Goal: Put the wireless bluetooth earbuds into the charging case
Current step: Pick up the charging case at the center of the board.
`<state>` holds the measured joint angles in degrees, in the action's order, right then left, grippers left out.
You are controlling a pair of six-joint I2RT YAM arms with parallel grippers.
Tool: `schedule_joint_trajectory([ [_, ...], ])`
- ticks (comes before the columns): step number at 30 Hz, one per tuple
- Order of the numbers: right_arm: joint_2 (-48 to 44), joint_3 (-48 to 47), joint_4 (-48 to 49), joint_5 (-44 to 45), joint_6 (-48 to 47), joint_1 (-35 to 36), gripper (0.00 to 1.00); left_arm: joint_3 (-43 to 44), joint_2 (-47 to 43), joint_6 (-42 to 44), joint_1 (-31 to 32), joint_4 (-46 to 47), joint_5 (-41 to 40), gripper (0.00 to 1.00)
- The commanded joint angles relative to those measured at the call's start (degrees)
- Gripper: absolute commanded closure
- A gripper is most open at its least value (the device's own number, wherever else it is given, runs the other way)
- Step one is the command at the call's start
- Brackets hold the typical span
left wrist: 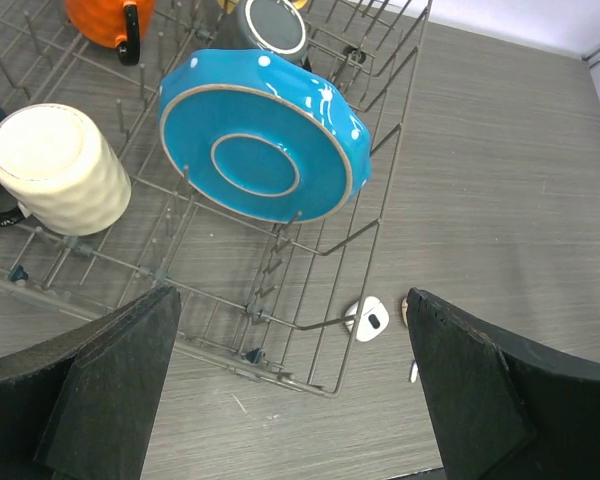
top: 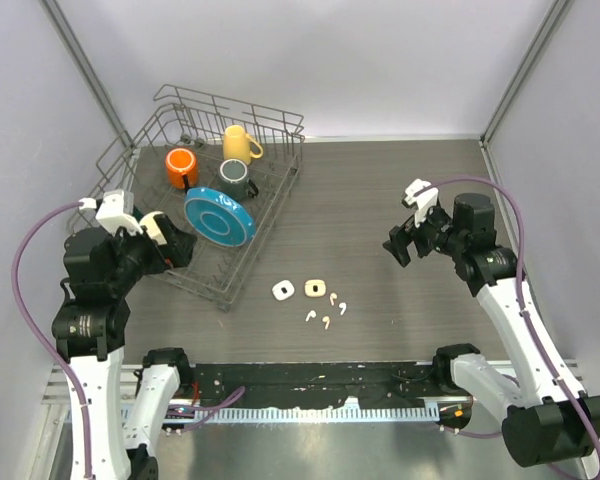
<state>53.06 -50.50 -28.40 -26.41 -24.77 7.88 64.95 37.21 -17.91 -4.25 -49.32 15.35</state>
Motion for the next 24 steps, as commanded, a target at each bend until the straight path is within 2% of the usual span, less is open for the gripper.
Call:
schedule_joint_trajectory([
  [1, -0.4, 1.8, 1.9, -6.8, -4.9, 1.0, 0.10, -0.4, -2.1, 3.1, -0.2, 0.4, 2.8, 0.00],
  [6, 3.1, 3.6, 0.5, -8.3, -12.0, 4.9, 0.14, -1.5, -1.4, 3.3, -0.1, 0.1, 3.8, 0.00],
  [9, 4.2, 6.3, 4.1, -9.6, -11.5, 9.8, 0.15, -1.7, -1.3, 3.6, -0.2, 0.1, 3.7, 0.00],
  [12, 5.1, 9.6, 8.9, -7.1, -11.5, 17.0, 0.17, -2.0, -1.2, 3.7, -0.2, 0.5, 4.2, 0.00],
  [15, 7.8, 12.5, 15.2, -5.8, -10.9, 20.9, 0.19, -2.1, -0.7, 3.8, -0.1, 0.6, 5.0, 0.00],
  [20, 13.8, 13.5, 22.6, -6.6, -11.0, 23.1, 0.23, -2.6, -1.6, 4.0, -0.1, 0.2, 4.8, 0.00],
  [24, 18.8, 11.7, 25.4, -10.9, -12.3, 23.8, 0.22, -4.8, -2.0, 3.0, -0.2, 0.9, 4.8, 0.00],
])
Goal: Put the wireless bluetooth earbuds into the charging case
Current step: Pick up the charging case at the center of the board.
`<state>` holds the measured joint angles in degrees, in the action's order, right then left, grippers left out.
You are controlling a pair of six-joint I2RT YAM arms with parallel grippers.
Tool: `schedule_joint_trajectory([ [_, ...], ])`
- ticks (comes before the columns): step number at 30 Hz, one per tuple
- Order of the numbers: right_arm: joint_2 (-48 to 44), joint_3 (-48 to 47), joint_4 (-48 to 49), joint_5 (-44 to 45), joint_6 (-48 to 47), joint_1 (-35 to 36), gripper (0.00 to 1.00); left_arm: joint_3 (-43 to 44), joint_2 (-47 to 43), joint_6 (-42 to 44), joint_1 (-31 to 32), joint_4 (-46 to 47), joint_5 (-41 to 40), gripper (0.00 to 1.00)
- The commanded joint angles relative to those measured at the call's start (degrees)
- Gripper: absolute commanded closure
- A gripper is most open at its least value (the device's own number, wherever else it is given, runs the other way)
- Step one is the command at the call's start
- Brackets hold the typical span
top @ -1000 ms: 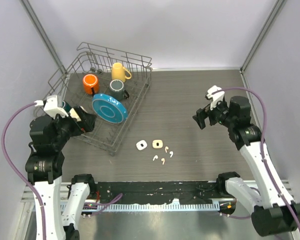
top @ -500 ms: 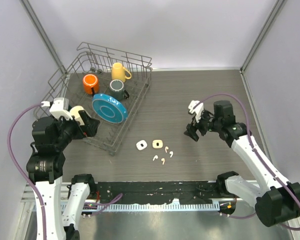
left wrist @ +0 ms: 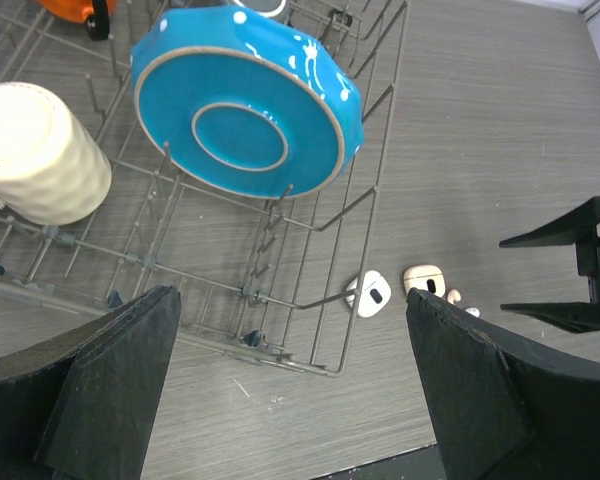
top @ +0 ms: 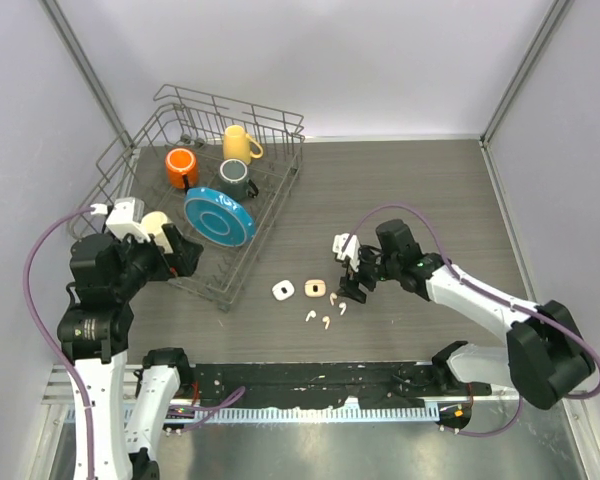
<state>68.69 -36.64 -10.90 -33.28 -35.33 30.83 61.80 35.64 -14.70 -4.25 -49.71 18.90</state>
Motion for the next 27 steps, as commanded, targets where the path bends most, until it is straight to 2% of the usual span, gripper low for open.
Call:
schedule_joint_trajectory([
  [1, 4.1, -2.6, 7.4, -4.6, -2.4, 1.1, 0.22, -1.7, -0.1, -0.2, -0.1, 0.9, 2.1, 0.00],
  [8, 11.8, -8.9, 1.5, -6.4, -7.9, 2.2, 0.21, -2.7, 0.6, -0.4, -0.1, 1.2, 4.3, 0.00],
  [17, 16.6, -9.8, 1.8, -7.1, -10.7, 3.1, 0.22, -4.1, 0.4, -0.4, -0.1, 2.1, 3.5, 0.00],
  [27, 22.9, -11.3, 6.4, -7.4, -10.2, 4.5, 0.26, -4.5, 0.0, -0.3, -0.1, 2.2, 3.1, 0.00],
])
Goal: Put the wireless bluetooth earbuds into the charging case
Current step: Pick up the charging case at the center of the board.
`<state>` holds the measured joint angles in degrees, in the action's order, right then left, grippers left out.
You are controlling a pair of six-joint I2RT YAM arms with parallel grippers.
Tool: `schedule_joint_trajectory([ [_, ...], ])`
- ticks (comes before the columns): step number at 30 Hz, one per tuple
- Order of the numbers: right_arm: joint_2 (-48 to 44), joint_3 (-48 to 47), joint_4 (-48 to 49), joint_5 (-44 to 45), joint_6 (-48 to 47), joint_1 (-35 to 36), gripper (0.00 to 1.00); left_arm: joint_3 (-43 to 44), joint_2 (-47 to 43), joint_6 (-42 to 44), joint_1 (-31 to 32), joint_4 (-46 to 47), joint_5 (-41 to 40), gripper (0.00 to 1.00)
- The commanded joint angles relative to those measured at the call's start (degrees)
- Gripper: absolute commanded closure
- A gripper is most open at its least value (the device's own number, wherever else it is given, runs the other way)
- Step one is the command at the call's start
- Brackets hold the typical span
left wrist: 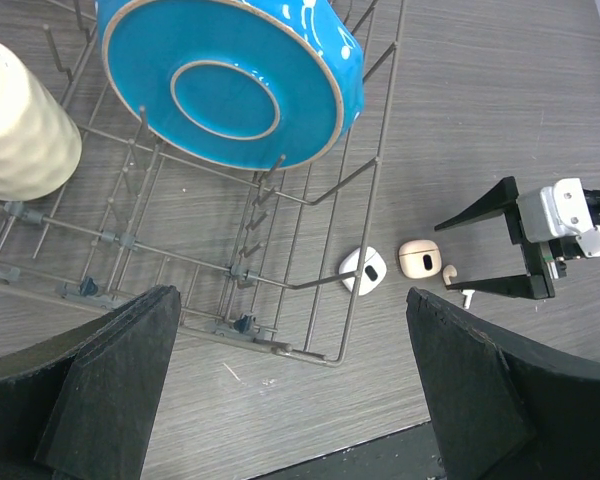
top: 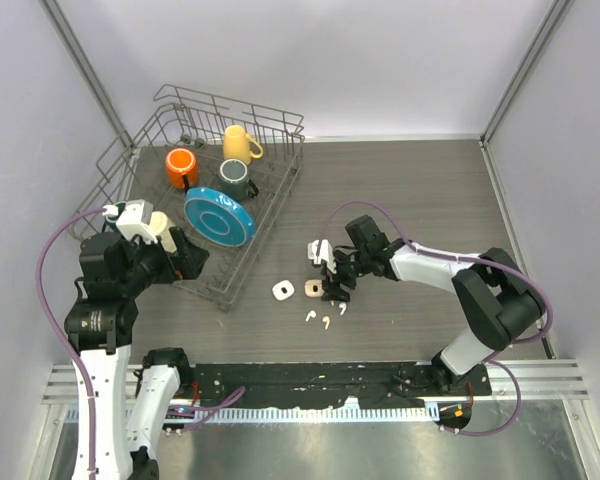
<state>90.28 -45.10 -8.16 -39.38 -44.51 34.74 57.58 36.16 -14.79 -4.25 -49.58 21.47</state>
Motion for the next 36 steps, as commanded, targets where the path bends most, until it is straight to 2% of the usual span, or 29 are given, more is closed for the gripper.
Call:
schedule_joint_trajectory([
  [1, 1.8, -3.1, 3.9, -1.1, -1.0, 0.8, 0.26, -0.2, -0.4, -0.2, -0.2, 2.0, 0.5, 0.00],
  [20, 7.0, -3.9, 4.6, 0.7, -1.9, 1.1, 0.31, -0.3, -0.1, -0.2, -0.3, 2.0, 0.3, 0.00],
  [29, 8.2, -4.2, 4.9, 1.1, -1.6, 1.5, 0.41, 0.1, 0.3, -1.3, -0.2, 1.9, -0.2, 0.00],
  [32, 8.4, -4.0, 5.6, 1.5, -1.5, 1.6, 0.39, 0.1, 0.4, -1.6, -0.2, 2.1, 0.8, 0.00],
  [36, 8.2, -3.9, 6.1, 1.9, -1.7, 1.5, 0.31, -0.1, 0.8, -1.6, -0.2, 2.0, 2.4, 0.00],
])
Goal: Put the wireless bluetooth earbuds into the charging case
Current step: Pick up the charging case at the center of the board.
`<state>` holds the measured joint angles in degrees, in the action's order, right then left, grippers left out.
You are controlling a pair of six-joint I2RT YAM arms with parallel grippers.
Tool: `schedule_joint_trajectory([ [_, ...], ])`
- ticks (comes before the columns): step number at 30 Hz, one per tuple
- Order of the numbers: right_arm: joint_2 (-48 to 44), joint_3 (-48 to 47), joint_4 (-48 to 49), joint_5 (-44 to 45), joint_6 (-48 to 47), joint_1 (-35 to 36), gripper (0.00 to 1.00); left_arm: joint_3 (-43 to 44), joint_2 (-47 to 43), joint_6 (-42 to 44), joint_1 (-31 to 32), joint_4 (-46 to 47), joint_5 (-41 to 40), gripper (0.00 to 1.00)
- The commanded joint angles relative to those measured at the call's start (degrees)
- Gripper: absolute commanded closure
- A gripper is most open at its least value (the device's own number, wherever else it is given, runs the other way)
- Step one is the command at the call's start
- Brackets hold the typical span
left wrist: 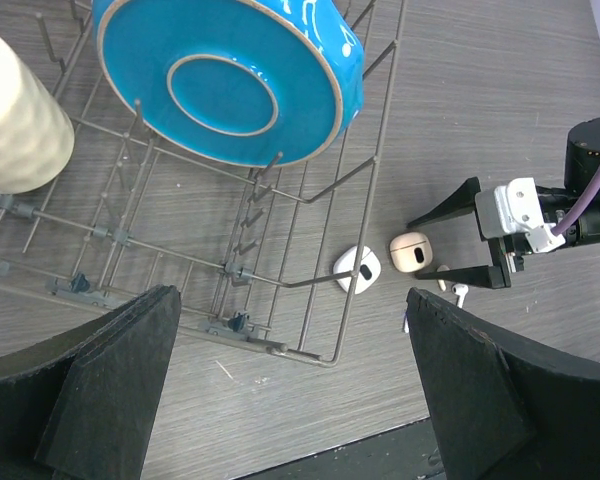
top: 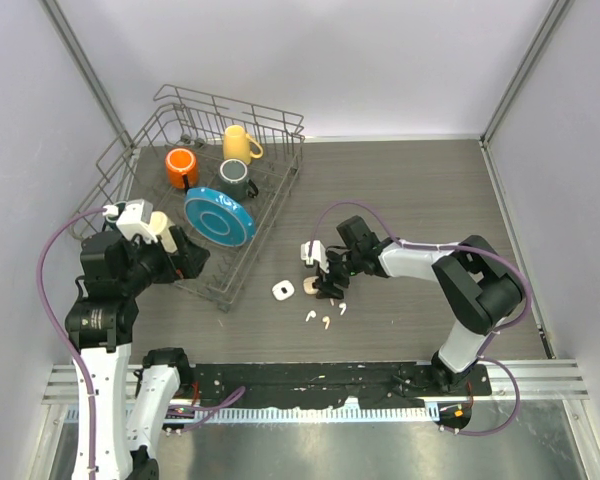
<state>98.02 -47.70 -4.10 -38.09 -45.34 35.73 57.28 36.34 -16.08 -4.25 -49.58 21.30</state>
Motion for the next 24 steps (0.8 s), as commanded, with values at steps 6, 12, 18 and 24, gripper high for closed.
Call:
schedule_joint_trajectory([
  [6, 0.5, -1.9, 1.7, 0.4, -1.2, 0.7, 0.25, 0.0, 0.8, -0.4, -0.2, 2.1, 3.7, 0.00],
  [12, 1.7, -3.3, -1.0, 0.5, -2.3, 0.7, 0.36, -0.1, 1.2, -0.4, -0.2, 2.3, 4.1, 0.00],
  [18, 1.2, -2.7, -0.2, 0.3, -1.7, 0.7, 0.49, -0.1, 1.1, -0.7, -0.1, 2.6, 4.9, 0.00],
  [24, 0.2, -2.3, 0.0, 1.5, -0.5, 1.2, 0.71, 0.2, 1.6, -1.7, -0.2, 2.6, 6.8, 0.00],
])
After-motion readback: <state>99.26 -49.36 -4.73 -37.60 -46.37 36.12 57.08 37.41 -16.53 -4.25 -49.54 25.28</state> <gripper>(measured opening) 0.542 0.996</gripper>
